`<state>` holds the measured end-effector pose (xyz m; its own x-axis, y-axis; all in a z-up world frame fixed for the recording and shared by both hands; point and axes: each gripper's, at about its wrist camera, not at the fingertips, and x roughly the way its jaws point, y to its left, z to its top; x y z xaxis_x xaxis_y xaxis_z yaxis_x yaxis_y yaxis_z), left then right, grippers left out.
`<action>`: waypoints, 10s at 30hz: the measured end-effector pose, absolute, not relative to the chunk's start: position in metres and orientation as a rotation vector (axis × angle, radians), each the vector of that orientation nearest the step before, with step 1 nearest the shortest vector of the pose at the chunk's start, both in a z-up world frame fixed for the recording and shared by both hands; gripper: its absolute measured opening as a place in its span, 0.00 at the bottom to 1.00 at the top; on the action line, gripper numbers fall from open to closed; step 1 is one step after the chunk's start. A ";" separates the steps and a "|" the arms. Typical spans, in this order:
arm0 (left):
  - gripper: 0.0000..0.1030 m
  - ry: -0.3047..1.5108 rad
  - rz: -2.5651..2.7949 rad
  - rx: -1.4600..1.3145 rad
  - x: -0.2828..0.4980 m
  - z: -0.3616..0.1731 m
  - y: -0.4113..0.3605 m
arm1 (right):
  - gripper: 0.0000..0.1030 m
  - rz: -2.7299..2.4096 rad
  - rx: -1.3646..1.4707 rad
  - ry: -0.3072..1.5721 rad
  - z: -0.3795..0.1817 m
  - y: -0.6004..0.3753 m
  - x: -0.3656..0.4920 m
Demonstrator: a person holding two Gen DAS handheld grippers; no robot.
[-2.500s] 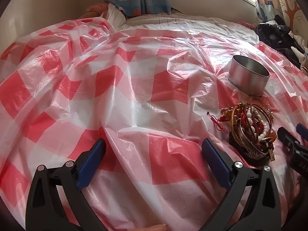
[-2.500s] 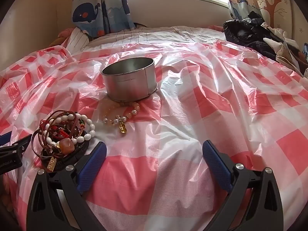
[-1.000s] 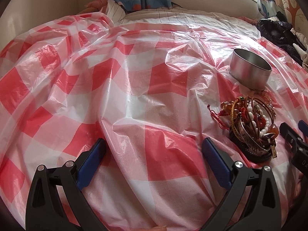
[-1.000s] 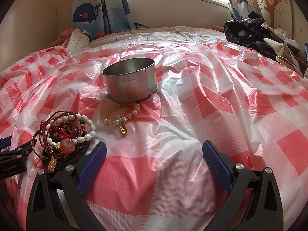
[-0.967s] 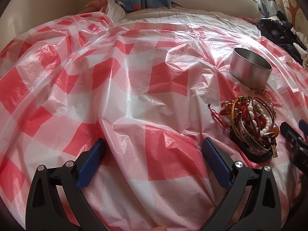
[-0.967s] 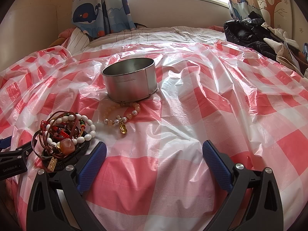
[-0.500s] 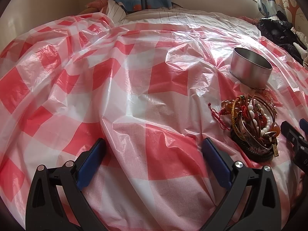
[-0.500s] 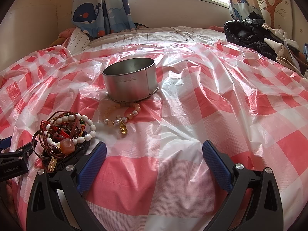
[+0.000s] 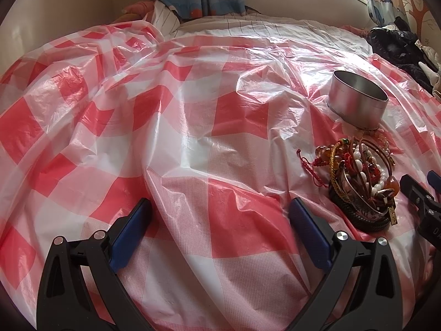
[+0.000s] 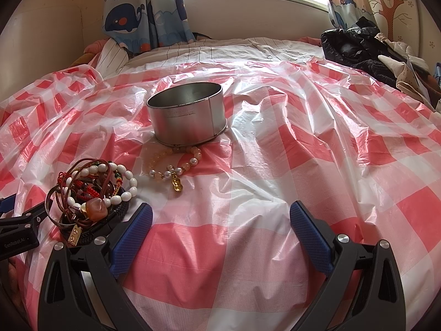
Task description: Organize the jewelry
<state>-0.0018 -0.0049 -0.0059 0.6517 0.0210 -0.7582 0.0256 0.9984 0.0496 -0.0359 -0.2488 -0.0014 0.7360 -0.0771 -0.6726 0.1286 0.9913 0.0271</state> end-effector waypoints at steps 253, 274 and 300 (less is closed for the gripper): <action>0.57 0.999 -0.616 -0.291 0.172 0.023 -0.119 | 0.35 0.190 0.412 0.849 0.022 -0.310 0.116; 0.70 0.892 -0.367 -0.051 0.071 0.054 -0.045 | 0.30 0.235 0.253 0.895 0.022 -0.289 0.034; 0.71 1.056 -0.430 -0.197 0.078 0.026 -0.033 | 0.08 0.441 0.443 0.794 0.034 -0.291 -0.009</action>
